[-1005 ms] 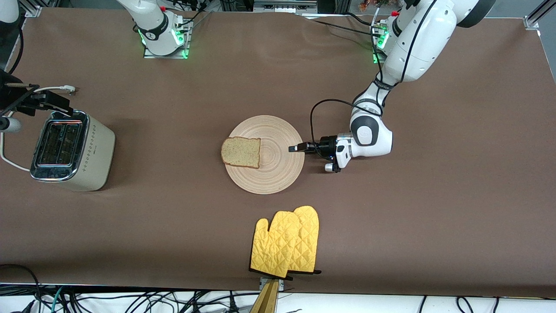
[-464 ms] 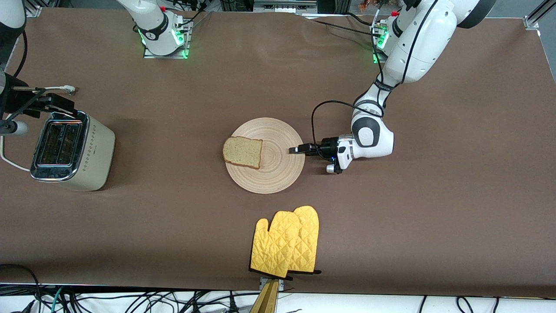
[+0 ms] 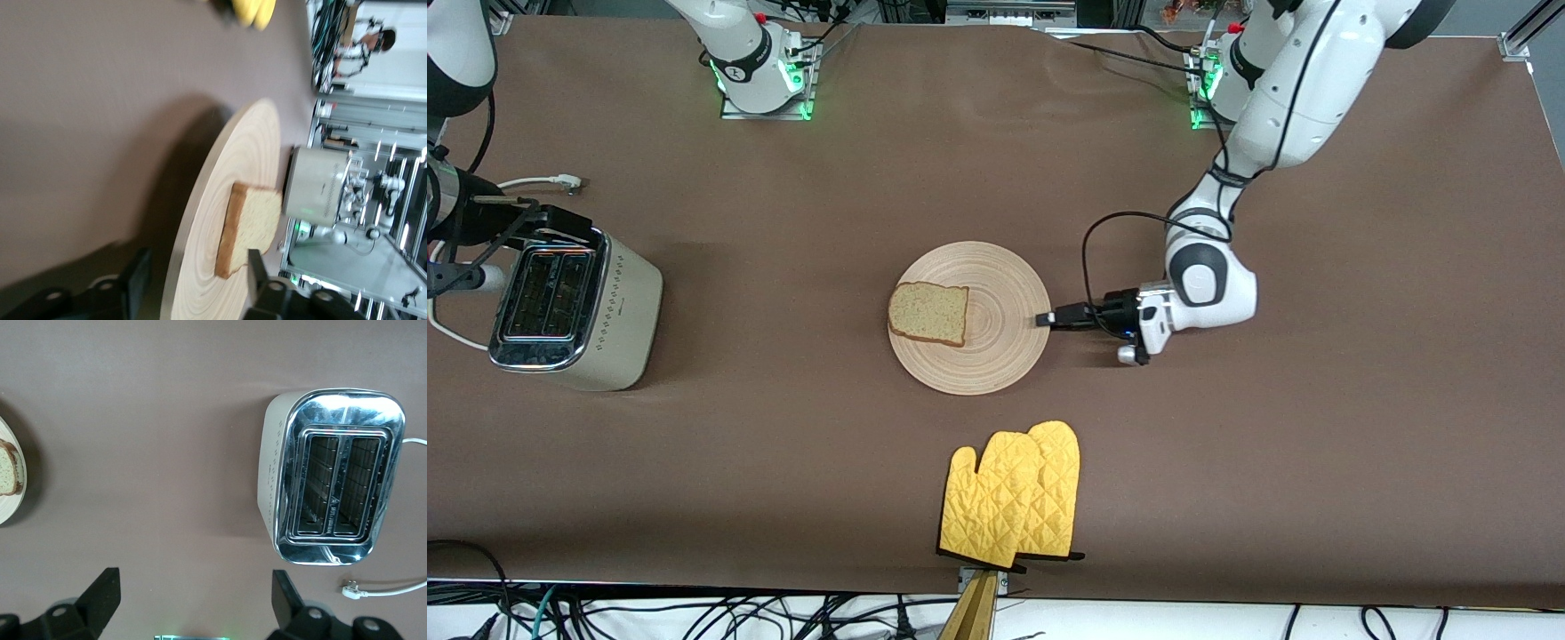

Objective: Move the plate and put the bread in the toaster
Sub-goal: 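Raise the left gripper away while the right gripper reaches the bread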

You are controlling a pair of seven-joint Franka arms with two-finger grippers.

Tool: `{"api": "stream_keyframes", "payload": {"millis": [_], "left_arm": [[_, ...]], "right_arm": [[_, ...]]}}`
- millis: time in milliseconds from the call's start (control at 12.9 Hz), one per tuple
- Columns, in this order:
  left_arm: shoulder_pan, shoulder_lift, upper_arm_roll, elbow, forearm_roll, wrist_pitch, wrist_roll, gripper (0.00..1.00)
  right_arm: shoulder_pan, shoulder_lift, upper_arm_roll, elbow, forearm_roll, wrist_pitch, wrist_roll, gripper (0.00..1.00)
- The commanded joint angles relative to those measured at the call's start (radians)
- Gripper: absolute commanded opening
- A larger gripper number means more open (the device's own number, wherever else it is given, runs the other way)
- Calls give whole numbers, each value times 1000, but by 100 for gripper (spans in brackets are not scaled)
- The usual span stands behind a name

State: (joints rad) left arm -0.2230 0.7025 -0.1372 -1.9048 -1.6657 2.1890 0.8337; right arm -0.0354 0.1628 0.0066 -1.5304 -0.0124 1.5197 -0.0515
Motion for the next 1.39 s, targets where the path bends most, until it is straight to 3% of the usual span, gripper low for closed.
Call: {"api": "stream_keyframes", "payload": {"millis": [0, 232, 619, 1082, 1314], "left_arm": [[108, -161, -5, -152, -3, -5, 36, 100], [227, -259, -4, -192, 194, -3, -23, 100], [402, -405, -5, -195, 714, -6, -316, 100], [424, -563, -5, -186, 1197, -24, -609, 100], [424, -604, 10, -130, 1345, -161, -708, 100]], "right_arm": [[-1, 23, 6, 12, 89, -13, 15, 100], [49, 64, 23, 13, 160, 16, 200, 100], [228, 170, 23, -2, 163, 157, 352, 100], [360, 248, 24, -183, 163, 505, 426, 100], [420, 285, 24, -249, 163, 634, 508, 100]]}}
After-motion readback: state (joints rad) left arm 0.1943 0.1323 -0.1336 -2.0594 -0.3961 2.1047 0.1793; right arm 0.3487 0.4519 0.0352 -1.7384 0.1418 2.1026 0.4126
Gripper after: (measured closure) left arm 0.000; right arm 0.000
